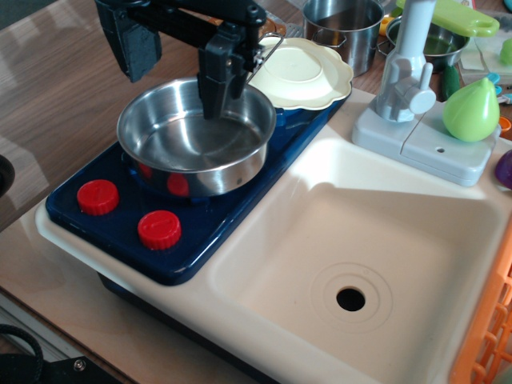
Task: Put pan from stove to sink
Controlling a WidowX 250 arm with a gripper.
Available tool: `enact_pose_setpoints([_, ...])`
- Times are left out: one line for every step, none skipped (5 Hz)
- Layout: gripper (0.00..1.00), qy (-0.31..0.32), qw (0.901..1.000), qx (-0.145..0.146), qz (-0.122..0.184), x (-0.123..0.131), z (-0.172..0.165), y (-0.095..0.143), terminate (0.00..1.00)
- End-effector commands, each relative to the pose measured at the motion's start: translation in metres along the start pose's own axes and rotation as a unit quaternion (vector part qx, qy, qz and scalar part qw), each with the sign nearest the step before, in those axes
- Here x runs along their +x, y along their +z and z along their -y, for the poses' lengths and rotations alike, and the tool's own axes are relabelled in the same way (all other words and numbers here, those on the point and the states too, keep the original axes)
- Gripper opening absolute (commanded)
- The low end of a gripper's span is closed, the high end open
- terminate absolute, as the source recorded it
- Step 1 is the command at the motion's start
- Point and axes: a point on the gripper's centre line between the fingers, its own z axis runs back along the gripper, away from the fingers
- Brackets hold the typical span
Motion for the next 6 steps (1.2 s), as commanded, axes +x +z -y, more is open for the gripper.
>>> enact_pose_setpoints([1.00, 0.000, 1.0000, 0.000, 0.000, 0.000, 0.000, 0.000, 0.00])
enact_pose_setpoints([1.00, -0.103, 0.9944, -0.007, 0.023, -0.008, 0.005, 0.009, 0.00])
enact_pose_setpoints([1.00, -0.207, 0.9772, -0.015, 0.047, -0.011, 0.000, 0.013, 0.00])
enact_pose_setpoints([1.00, -0.289, 0.9550, -0.029, 0.062, -0.015, -0.001, 0.010, 0.00])
enact_pose_setpoints([1.00, -0.351, 0.9320, -0.049, 0.074, -0.015, 0.006, 0.000, 0.00])
enact_pose_setpoints([1.00, -0.391, 0.9130, -0.065, 0.098, -0.021, 0.015, -0.013, 0.00])
